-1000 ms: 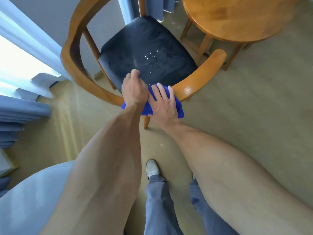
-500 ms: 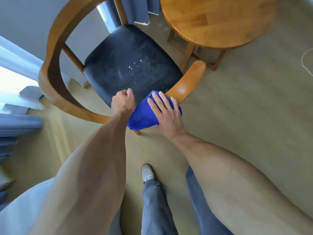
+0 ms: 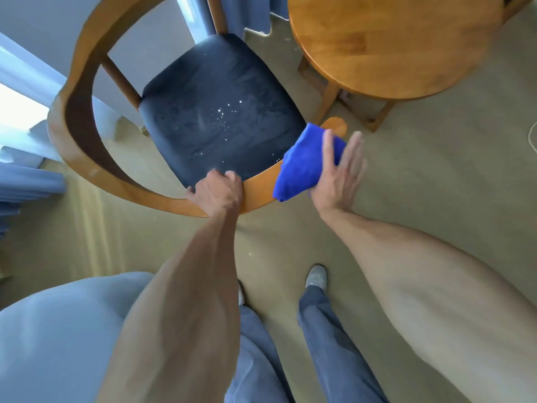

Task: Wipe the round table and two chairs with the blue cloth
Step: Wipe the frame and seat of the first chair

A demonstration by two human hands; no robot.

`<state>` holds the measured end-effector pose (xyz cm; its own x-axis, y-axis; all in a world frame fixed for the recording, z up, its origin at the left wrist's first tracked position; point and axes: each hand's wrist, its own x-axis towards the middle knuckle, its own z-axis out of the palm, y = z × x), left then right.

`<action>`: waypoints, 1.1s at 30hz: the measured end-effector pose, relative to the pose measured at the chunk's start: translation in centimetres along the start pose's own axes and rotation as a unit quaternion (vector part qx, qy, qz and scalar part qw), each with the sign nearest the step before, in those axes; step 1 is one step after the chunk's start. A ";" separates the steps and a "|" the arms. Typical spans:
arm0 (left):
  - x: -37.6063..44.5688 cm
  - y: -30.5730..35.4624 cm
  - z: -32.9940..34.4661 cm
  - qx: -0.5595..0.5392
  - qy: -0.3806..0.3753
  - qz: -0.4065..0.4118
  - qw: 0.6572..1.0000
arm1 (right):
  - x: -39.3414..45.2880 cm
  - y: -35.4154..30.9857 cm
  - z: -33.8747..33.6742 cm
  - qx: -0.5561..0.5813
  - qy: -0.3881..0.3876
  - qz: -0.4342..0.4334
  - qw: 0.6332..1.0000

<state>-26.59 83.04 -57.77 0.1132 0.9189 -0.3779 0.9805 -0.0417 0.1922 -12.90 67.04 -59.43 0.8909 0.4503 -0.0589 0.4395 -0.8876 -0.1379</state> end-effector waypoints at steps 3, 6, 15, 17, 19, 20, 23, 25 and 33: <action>-1.3 2.3 1.0 -0.030 0.020 -0.020 0.999 | 5.2 2.9 -1.8 0.061 -0.029 0.072 0.995; -1.5 3.4 1.6 -0.049 0.057 -0.045 0.996 | 9.7 4.7 -3.2 0.121 -0.097 -0.043 0.987; -1.9 3.6 1.7 -0.030 0.069 -0.070 0.995 | 10.3 2.2 -2.4 0.467 -0.050 0.221 0.855; -1.7 3.7 1.6 -0.035 0.070 -0.068 0.995 | 10.9 1.2 -2.3 0.508 -0.053 0.331 0.794; -1.7 3.7 1.5 -0.041 0.069 -0.069 0.994 | 11.4 0.4 -2.1 0.493 -0.073 0.359 0.789; -1.6 3.7 1.5 -0.041 0.066 -0.066 0.995 | 11.5 0.0 -2.1 0.497 -0.081 0.355 0.787; -1.5 3.6 1.7 -0.049 0.066 -0.055 0.995 | 12.8 -0.6 -2.5 0.444 -0.126 0.303 0.834; -1.3 3.5 1.7 -0.054 0.065 -0.049 0.995 | 14.1 -0.9 -2.6 0.335 -0.169 0.248 0.893; -1.4 3.1 1.4 -0.035 0.033 -0.040 0.998 | 14.5 -4.5 -3.7 0.005 -0.218 0.067 0.974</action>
<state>-23.46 81.03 -57.94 0.0229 0.9419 -0.3352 0.9718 0.0577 0.2285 -1.50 77.18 -55.97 0.8064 0.3300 -0.4907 0.3192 -0.9414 -0.1086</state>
